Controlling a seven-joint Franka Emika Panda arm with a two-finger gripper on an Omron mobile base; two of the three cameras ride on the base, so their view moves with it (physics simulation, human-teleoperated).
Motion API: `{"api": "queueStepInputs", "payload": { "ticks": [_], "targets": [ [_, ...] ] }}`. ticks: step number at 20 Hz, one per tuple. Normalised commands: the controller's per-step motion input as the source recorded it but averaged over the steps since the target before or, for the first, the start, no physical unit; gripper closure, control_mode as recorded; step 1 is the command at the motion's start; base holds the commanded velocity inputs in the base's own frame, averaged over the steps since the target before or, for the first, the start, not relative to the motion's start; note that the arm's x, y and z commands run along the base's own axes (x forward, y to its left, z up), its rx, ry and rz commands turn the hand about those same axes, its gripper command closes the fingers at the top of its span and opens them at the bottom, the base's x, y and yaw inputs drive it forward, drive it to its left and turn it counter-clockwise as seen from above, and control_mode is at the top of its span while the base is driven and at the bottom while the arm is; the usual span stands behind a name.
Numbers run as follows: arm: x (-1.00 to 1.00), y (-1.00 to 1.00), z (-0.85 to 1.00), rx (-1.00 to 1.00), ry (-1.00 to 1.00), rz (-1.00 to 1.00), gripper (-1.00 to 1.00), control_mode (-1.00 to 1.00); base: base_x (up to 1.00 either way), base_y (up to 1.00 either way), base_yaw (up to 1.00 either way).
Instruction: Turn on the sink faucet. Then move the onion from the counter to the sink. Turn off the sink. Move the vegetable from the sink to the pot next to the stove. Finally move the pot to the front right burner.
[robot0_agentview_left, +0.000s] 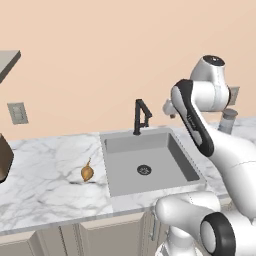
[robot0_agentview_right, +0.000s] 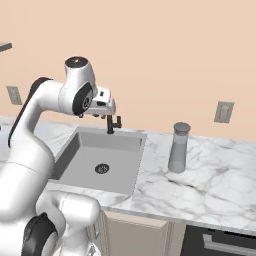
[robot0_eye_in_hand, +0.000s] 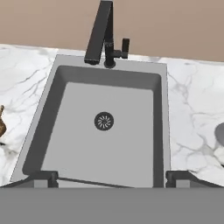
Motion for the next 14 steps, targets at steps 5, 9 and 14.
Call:
{"api": "queueStepInputs", "payload": {
  "ticks": [5,9,14],
  "targets": [
    [0.0,-0.31,-0.26,0.06,-0.11,0.16,-1.0,-1.0,0.0,0.0,0.0],
    [0.12,-0.03,-0.36,0.02,-0.01,0.22,-1.0,-1.0,0.0,0.0,0.0],
    [0.35,-0.06,-0.33,0.01,0.0,0.32,-1.0,-1.0,0.0,0.0,0.0]
  ]
}}
